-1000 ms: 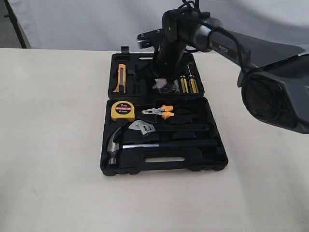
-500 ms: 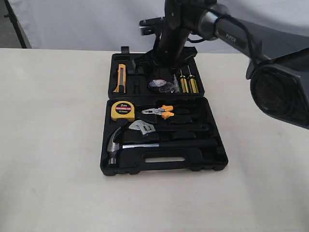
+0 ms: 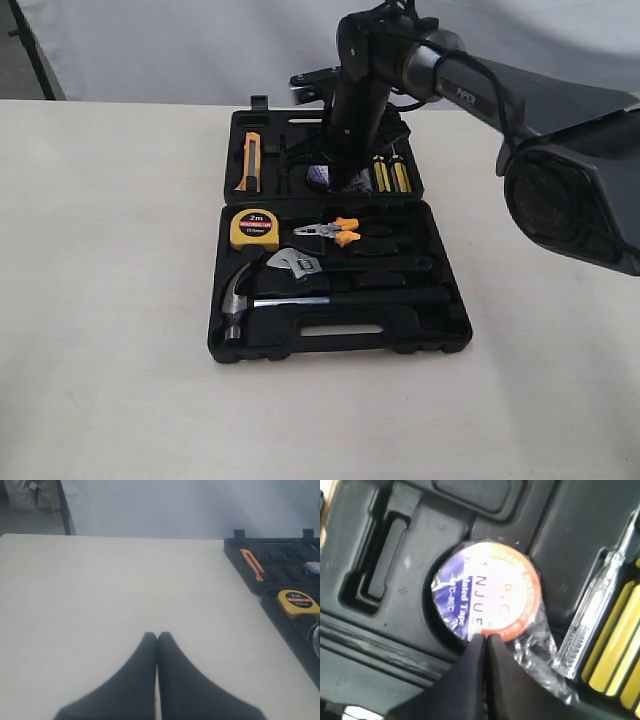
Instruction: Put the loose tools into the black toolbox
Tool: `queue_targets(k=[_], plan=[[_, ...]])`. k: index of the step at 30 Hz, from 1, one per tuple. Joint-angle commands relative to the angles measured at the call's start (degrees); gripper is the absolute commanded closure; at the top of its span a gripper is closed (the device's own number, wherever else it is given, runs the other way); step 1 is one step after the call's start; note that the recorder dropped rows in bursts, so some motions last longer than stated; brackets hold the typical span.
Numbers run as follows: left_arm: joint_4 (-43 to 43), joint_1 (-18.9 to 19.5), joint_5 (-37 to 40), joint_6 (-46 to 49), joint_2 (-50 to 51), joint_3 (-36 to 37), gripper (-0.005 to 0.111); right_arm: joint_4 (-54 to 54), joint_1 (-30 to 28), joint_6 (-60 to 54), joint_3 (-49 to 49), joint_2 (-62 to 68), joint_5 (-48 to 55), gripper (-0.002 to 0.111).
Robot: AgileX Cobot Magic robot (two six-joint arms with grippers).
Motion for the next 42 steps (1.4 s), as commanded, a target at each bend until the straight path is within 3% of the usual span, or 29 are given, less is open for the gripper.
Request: queue_targets(k=[1,14,18,23,29,33,37,42], plan=[[-0.78,0.19,-0.97,-0.59,-0.46,0.53,0.105,-0.52,-0.24,-0.52,-0.02,-0.16,-0.26,0.108],[-0.78,0.19,-0.97,-0.59,-0.46,0.53,0.105,-0.52,-0.24,-0.74,-0.1,-4.65,-1.66,0.108],[-0.78,0.19,-0.97,-0.59,-0.46,0.53,0.105,-0.62,-0.24,-1.53,-0.1,-5.77,5.81,0.108],[-0.78,0.19,-0.97,-0.59,-0.46,0.53,0.105,-2.67,-1.34,2.53,2.25,-10.25,5.81,0.109],[-0.78,0.19,-0.97,-0.59,-0.46,0.53,0.105,-2.81,-4.24,2.64,16.72,-22.42,5.81,0.109],[-0.78,0.19,-0.97,-0.59,-0.46,0.53,0.105,0.0,-8.61,2.76,33.35,-35.09,4.87,0.109],[-0.78,0.19,-0.97,-0.59,-0.46,0.53,0.105,6.39,-15.17,2.07,50.72,-50.18,-3.45,0.109],[-0.78,0.19,-0.97,-0.59,-0.46,0.53,0.105,5.22,-20.19,2.07,69.31,-69.05,-8.36,0.109]])
